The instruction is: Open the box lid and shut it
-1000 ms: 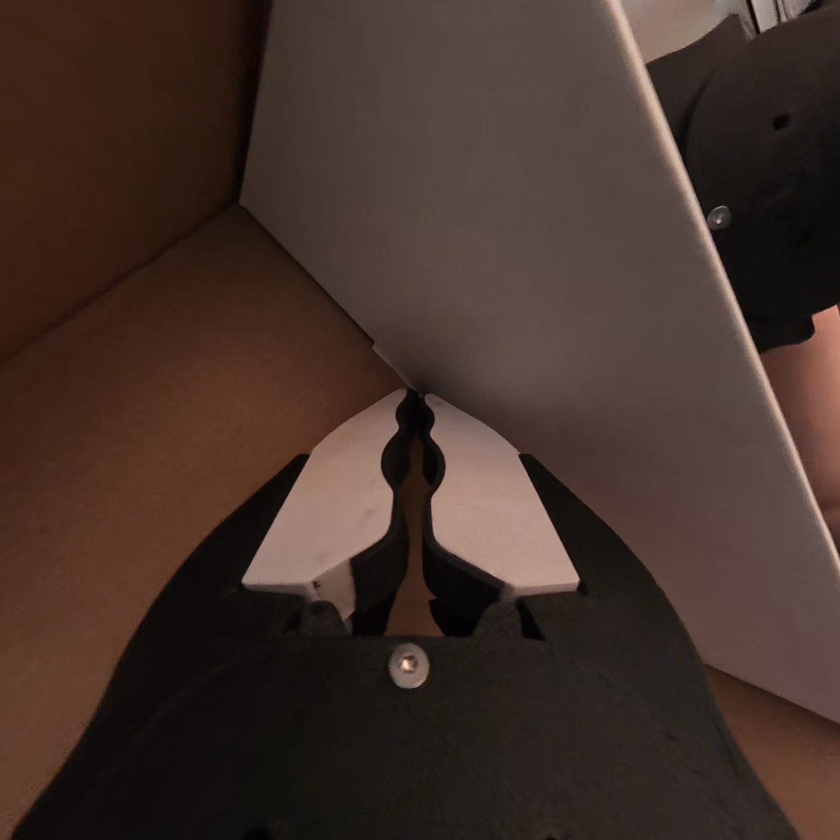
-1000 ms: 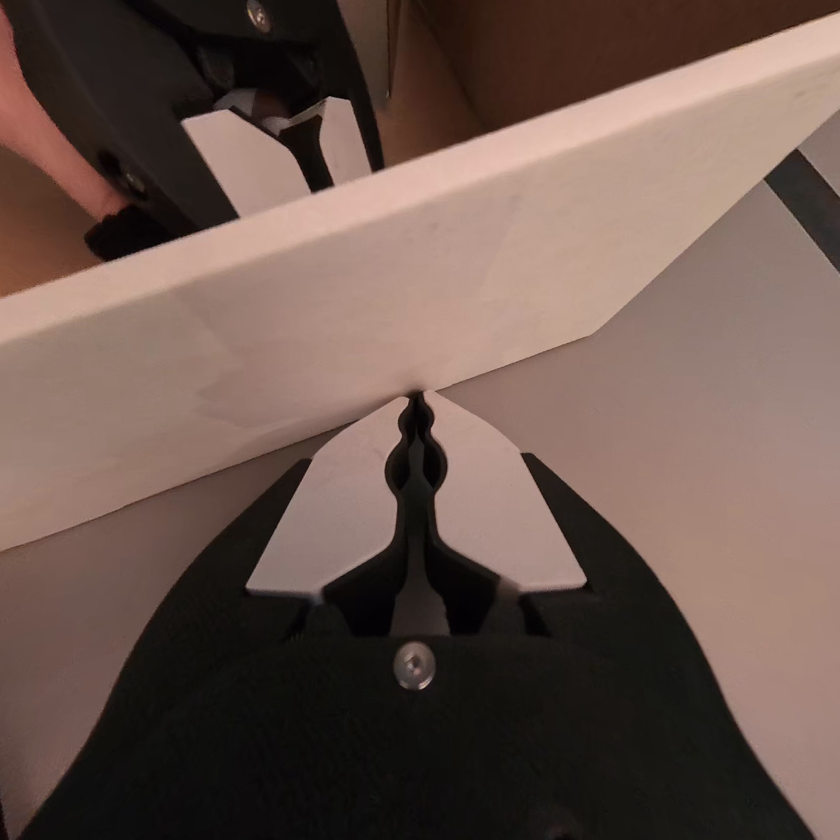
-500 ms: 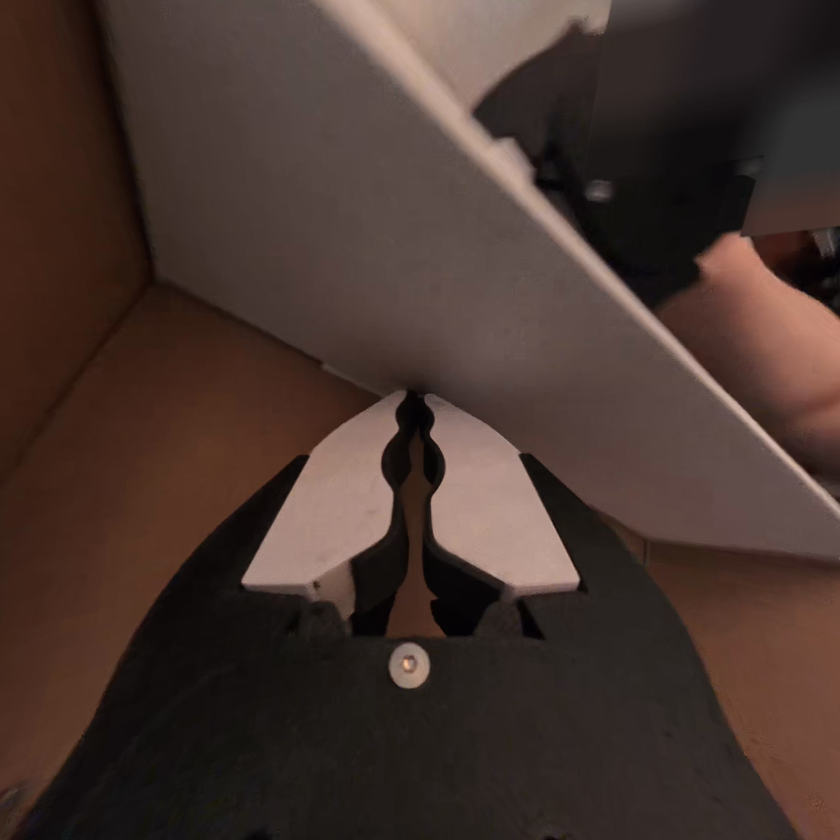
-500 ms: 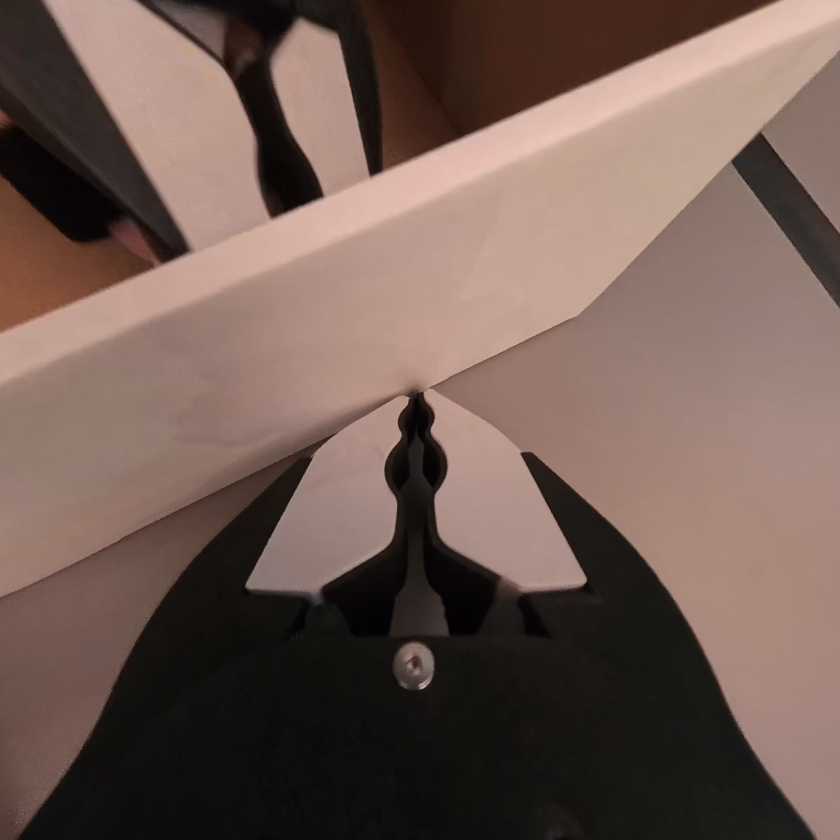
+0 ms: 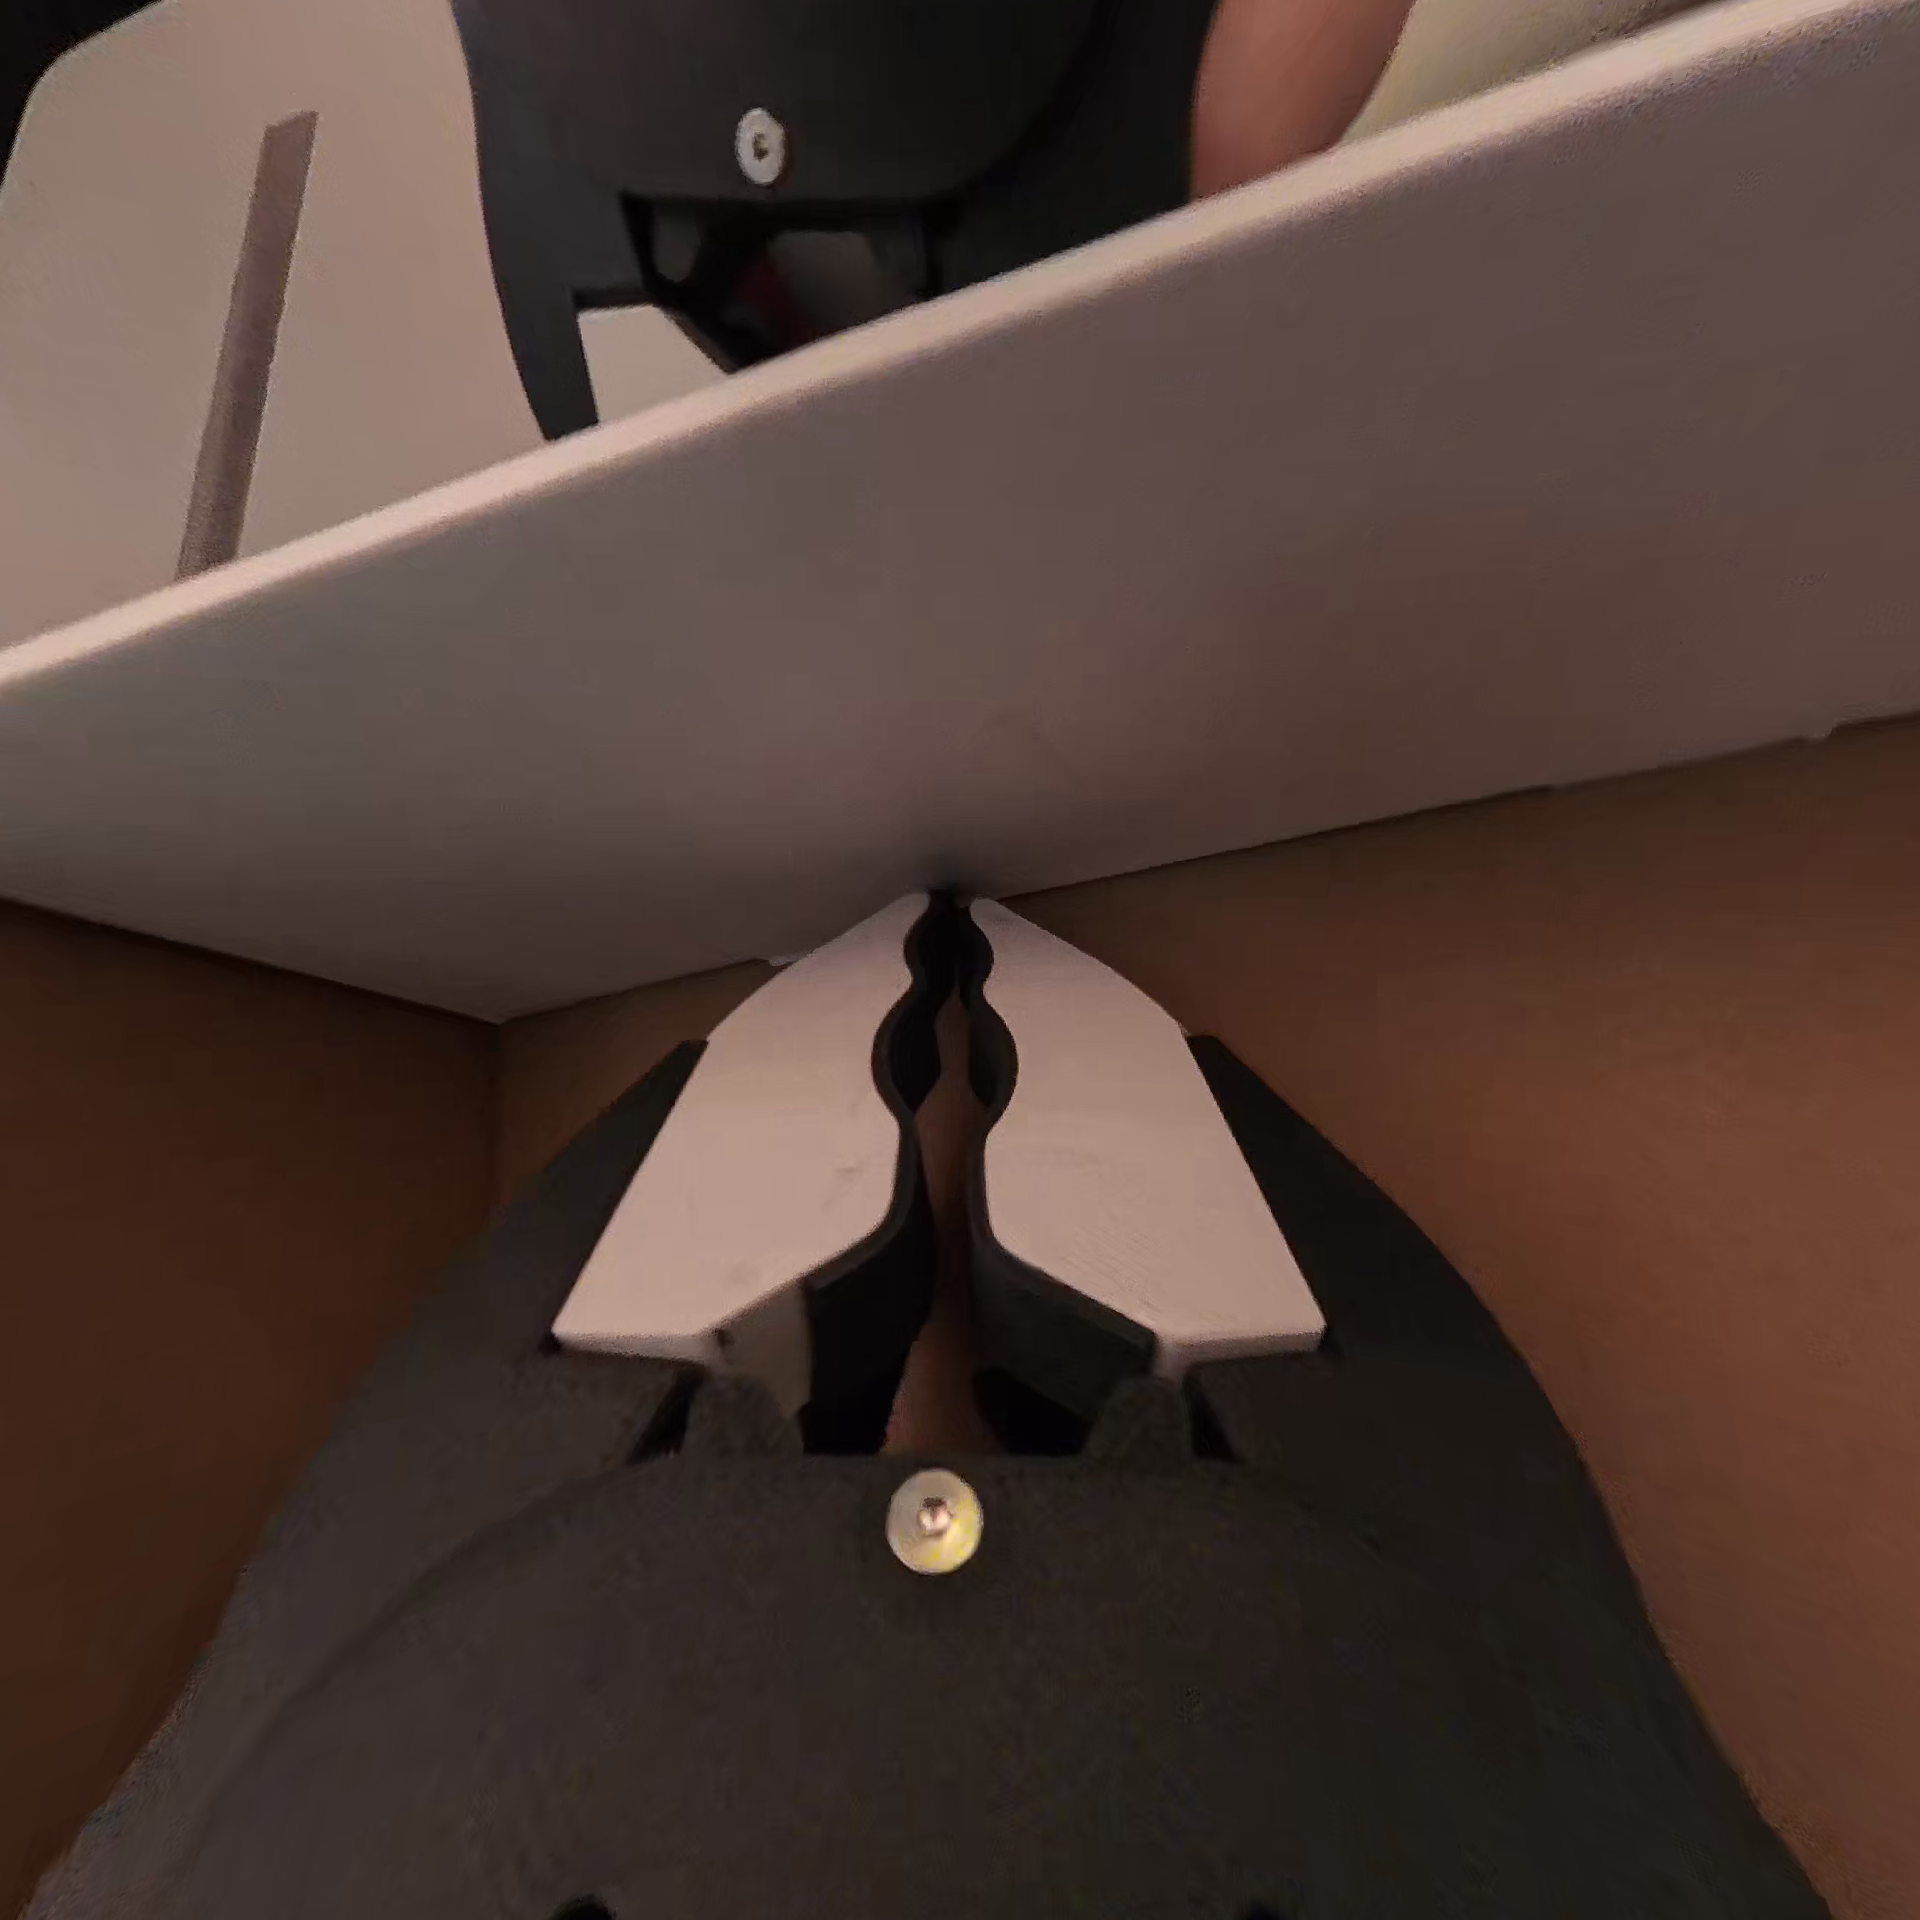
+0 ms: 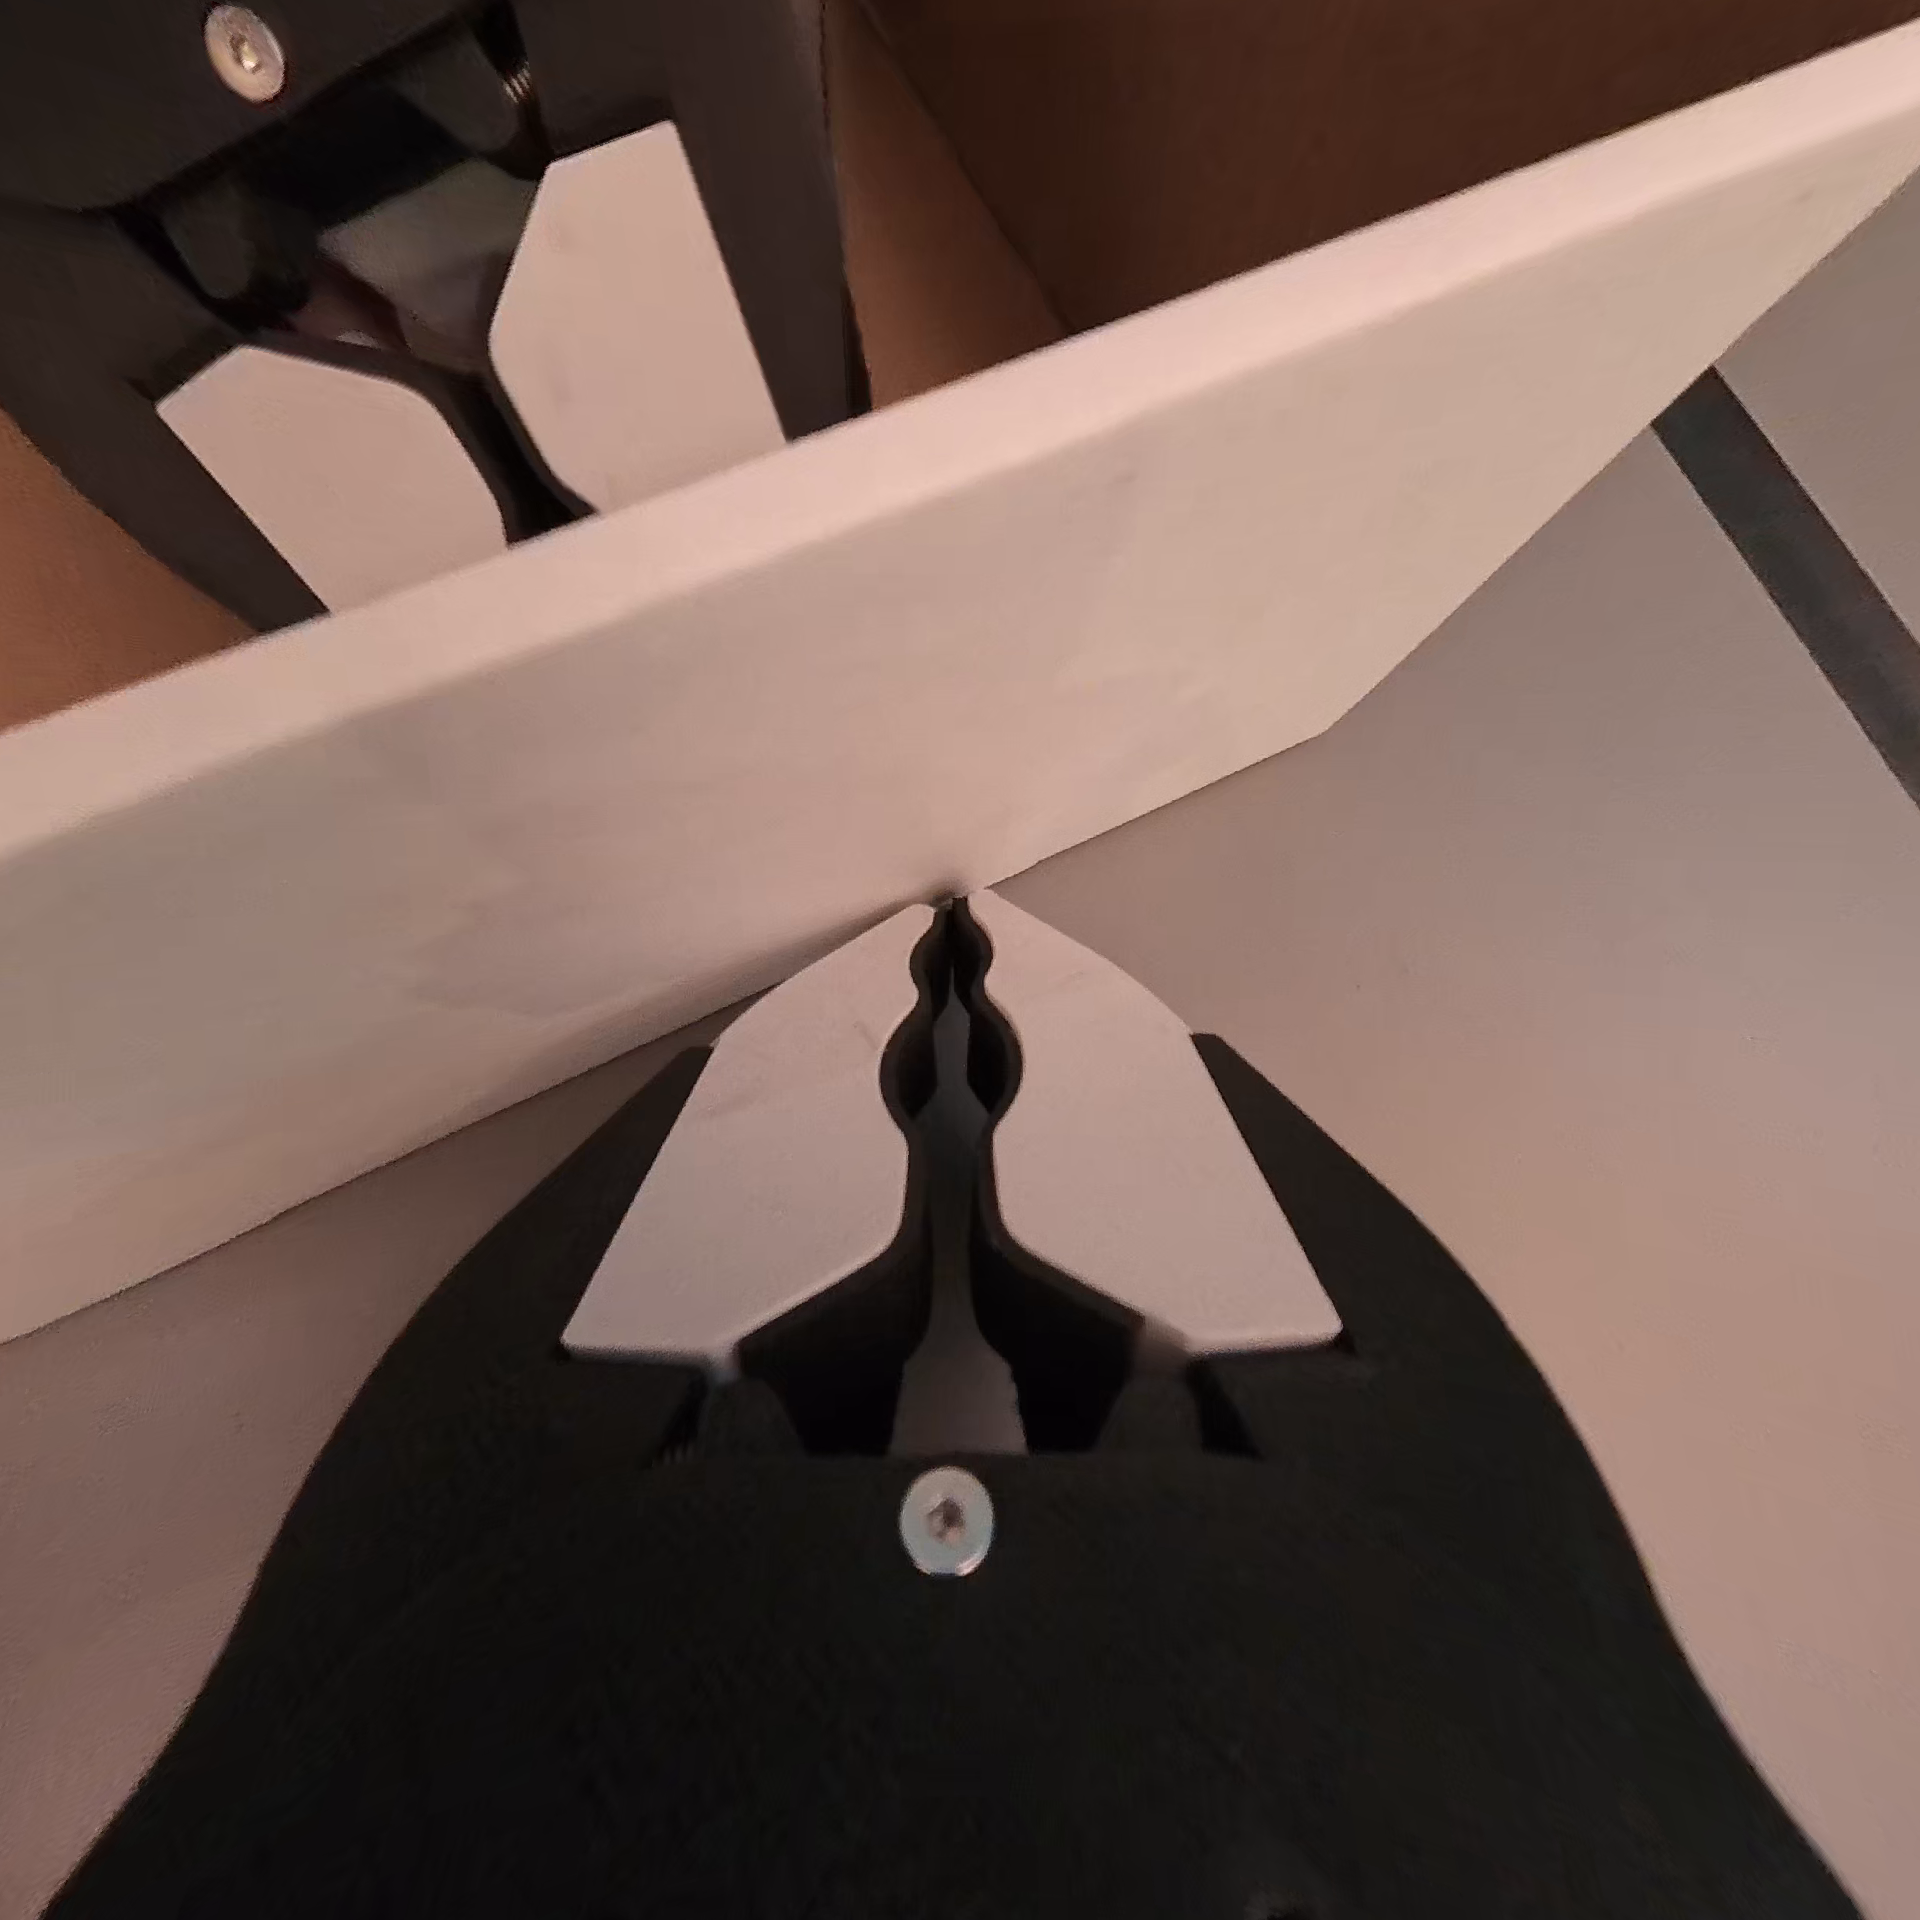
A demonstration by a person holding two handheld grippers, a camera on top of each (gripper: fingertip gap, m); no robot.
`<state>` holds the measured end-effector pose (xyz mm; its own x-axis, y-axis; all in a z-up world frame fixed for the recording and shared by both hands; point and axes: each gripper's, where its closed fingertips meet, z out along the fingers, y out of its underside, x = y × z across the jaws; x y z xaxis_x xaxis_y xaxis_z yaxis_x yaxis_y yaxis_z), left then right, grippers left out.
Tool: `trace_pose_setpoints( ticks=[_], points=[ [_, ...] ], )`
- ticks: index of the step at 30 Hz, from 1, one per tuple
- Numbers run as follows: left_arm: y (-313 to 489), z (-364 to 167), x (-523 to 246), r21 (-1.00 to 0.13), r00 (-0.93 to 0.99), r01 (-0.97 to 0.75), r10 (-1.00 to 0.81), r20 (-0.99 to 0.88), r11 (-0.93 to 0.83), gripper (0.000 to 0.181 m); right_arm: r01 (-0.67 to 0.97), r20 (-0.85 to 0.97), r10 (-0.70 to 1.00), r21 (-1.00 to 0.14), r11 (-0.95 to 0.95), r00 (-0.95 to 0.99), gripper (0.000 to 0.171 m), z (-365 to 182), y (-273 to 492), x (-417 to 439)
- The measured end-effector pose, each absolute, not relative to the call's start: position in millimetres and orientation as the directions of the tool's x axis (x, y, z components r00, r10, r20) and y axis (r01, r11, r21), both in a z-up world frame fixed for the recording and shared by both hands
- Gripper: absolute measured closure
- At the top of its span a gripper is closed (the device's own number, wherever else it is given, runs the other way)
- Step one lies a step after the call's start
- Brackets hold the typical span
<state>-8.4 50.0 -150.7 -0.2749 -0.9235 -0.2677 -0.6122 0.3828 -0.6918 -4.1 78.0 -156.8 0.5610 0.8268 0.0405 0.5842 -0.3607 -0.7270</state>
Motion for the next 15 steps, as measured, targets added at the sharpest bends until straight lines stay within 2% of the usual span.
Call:
trace_pose_setpoints(
  ticks=[4, 8, 12, 15],
  points=[
    [53.4, -152.9, -7.1, -0.643, -0.293, -0.630, -0.900, -0.322, 0.435, 0.181, 0.584, 0.033, 0.823, -0.720, -0.374, 0.567, 0.170, -157.7, 78.3, -3.6],
    [62.8, -154.7, -9.2, -0.652, -0.185, -0.693, -0.951, -0.250, 0.306, 0.181, 0.569, -0.015, 0.827, -0.719, -0.400, 0.562, 0.170, -158.8, 75.7, -6.7],
    [62.2, -156.6, -9.9, -0.672, -0.104, -0.731, -0.992, -0.067, 0.121, 0.181, 0.565, -0.022, 0.827, -0.720, -0.403, 0.562, 0.170, -158.8, 75.9, -7.3],
    [61.2, -157.4, -10.3, -0.641, -0.035, -0.768, -0.999, 0.033, 0.006, 0.181, 0.564, -0.023, 0.826, -0.721, -0.404, 0.563, 0.170, -158.7, 76.0, -7.1]
  ],
)
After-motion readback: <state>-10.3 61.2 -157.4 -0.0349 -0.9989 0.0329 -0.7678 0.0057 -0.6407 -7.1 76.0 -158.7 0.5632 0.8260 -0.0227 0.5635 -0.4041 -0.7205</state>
